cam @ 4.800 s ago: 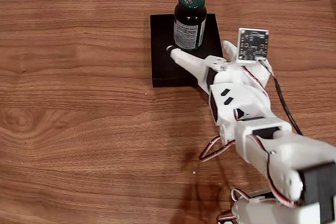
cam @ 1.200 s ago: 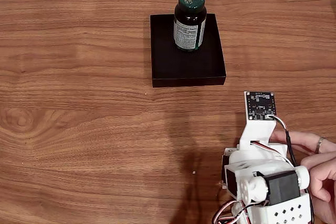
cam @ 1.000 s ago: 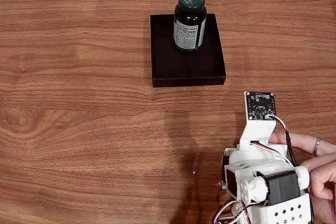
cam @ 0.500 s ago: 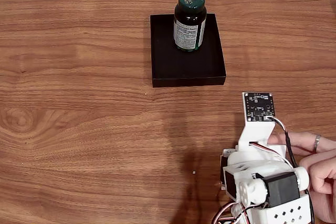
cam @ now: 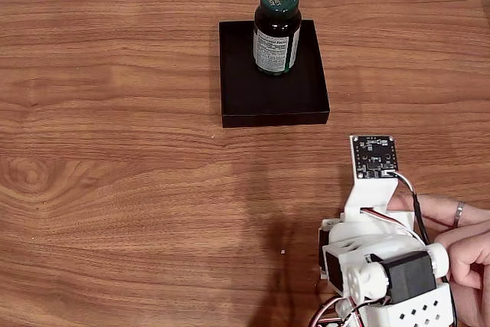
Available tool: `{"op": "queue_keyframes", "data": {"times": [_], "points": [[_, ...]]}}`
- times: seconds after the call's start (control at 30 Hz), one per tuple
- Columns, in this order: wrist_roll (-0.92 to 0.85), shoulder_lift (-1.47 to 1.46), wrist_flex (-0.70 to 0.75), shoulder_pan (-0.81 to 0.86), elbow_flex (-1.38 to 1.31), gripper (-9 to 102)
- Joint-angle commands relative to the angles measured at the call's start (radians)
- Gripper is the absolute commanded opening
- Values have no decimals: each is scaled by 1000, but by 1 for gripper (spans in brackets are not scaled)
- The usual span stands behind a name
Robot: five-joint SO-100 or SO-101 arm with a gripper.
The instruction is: Pick up the pill bottle and place it in the black box.
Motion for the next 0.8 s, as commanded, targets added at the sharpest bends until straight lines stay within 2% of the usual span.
{"op": "queue_keyframes", "data": {"times": [0.0, 0.77], "points": [[-3, -11, 166, 3, -18, 0], [-25, -11, 166, 3, -18, 0]]}}
